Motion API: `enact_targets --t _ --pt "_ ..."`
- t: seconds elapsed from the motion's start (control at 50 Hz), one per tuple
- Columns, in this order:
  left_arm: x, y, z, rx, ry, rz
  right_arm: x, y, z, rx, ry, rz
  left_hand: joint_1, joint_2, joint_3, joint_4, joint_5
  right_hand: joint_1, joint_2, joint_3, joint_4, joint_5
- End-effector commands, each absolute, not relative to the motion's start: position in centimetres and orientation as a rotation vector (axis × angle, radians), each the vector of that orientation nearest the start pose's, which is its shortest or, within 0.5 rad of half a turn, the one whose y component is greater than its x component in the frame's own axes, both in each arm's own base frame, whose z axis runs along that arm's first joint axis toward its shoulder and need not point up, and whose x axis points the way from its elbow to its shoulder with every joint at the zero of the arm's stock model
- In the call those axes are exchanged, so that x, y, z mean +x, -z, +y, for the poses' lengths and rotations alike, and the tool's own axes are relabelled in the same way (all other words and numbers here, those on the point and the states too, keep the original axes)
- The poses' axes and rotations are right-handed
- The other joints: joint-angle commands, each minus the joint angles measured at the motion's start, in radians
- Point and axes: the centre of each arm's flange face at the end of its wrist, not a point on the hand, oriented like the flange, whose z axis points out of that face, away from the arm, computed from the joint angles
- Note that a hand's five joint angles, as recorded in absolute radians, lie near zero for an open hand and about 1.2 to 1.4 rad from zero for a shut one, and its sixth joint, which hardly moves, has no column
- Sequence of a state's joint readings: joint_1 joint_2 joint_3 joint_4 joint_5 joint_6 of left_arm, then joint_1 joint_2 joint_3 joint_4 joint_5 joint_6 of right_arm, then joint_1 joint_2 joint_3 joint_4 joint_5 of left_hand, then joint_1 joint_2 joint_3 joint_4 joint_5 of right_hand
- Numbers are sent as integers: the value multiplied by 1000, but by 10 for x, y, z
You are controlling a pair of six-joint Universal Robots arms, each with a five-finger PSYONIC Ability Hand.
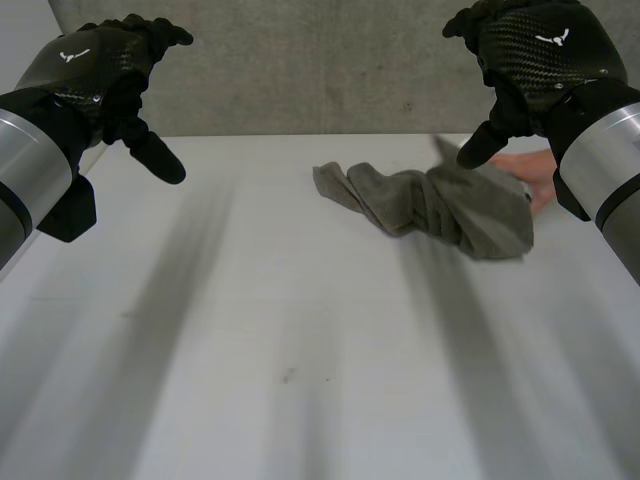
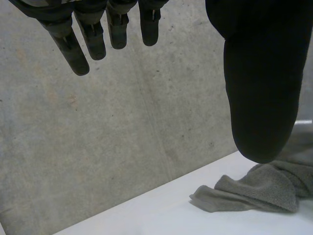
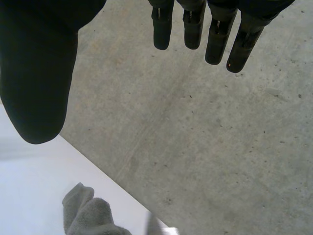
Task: Fold the towel.
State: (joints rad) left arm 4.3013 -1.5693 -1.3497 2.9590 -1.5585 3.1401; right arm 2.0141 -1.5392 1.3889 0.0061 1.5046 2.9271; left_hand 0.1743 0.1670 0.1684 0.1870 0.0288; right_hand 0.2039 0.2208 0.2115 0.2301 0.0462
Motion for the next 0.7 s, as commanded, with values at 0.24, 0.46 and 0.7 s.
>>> enact_targets --t 0.24,0.46,0.7 --pt "-243 -362 -226 503 2476 2347 262 -354 -232 -700 2196 1798 4 11 10 -9 -25 -29 -46 -37 -56 -46" --pt "-243 -362 -226 503 2476 2347 263 -352 -232 -705 2188 1803 4 11 10 -9 -25 -29 -46 -37 -56 -46" --pt "-243 -360 -227 506 2475 2349 264 -351 -233 -708 2181 1805 1 8 7 -12 -28 -29 -46 -37 -56 -46"
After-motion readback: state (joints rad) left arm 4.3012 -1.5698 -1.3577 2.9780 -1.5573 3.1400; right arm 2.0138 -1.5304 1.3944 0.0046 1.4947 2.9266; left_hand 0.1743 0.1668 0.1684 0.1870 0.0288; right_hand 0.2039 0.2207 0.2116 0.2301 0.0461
